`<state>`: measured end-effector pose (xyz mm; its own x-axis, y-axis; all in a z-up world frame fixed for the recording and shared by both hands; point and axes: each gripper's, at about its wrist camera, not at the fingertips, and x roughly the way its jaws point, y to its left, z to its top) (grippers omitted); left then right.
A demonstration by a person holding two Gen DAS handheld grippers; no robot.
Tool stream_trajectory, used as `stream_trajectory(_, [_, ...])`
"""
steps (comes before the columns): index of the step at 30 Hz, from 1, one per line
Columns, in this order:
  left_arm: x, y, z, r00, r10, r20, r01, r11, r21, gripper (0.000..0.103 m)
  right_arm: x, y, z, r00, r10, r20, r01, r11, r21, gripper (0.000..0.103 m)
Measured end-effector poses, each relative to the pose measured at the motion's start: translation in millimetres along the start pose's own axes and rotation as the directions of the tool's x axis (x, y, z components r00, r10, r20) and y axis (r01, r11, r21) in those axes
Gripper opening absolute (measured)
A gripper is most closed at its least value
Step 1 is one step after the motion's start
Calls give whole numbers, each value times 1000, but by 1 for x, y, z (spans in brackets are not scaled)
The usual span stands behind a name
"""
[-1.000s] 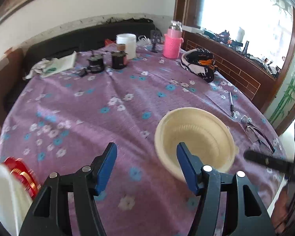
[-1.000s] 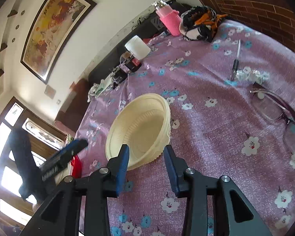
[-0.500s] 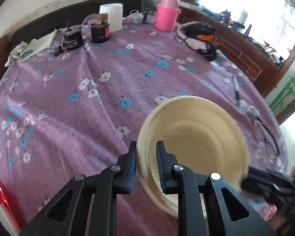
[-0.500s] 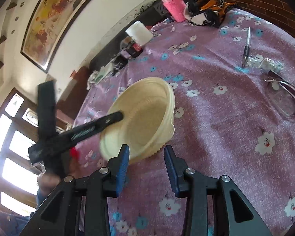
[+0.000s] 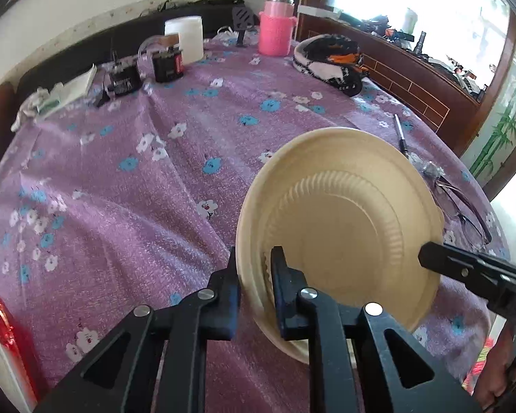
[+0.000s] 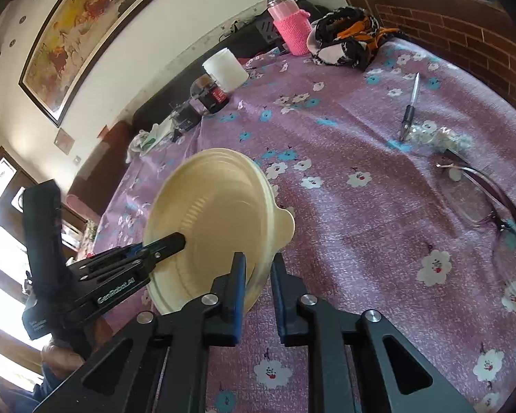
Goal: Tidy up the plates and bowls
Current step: 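Grasp the cream bowl rim with the left gripper while the right gripper holds it, then carry the cream bowl with both grippers toward the red plate stack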
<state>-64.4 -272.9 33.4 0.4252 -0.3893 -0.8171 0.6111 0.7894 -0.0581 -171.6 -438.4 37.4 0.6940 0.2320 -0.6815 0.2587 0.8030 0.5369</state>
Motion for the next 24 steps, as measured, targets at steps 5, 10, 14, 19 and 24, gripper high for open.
stream_trajectory(5, [-18,1,-9,999,20,24,-20,1000,6,16,-6,8,-1,1000,8,12,-8,1000,-10,15])
stream_trajectory(10, [-33,15,-25,998,48,35,-48,999,-18,17,-5,25,-5,999,39,-4,-39,998,-38,15])
stream_trajectory(14, [-44,31,-41,997,72,33,-71,996,-48,18,0,43,-12,998,63,-28,-65,996,-67,15])
stream_trajectory(19, [-52,55,-63,994,105,14,-104,990,-97,18,11,66,-21,992,104,-75,-111,989,-97,15])
stream_trajectory(24, [-53,69,-75,992,128,3,-126,983,-131,22,28,80,-31,986,110,-122,-122,988,-99,15])
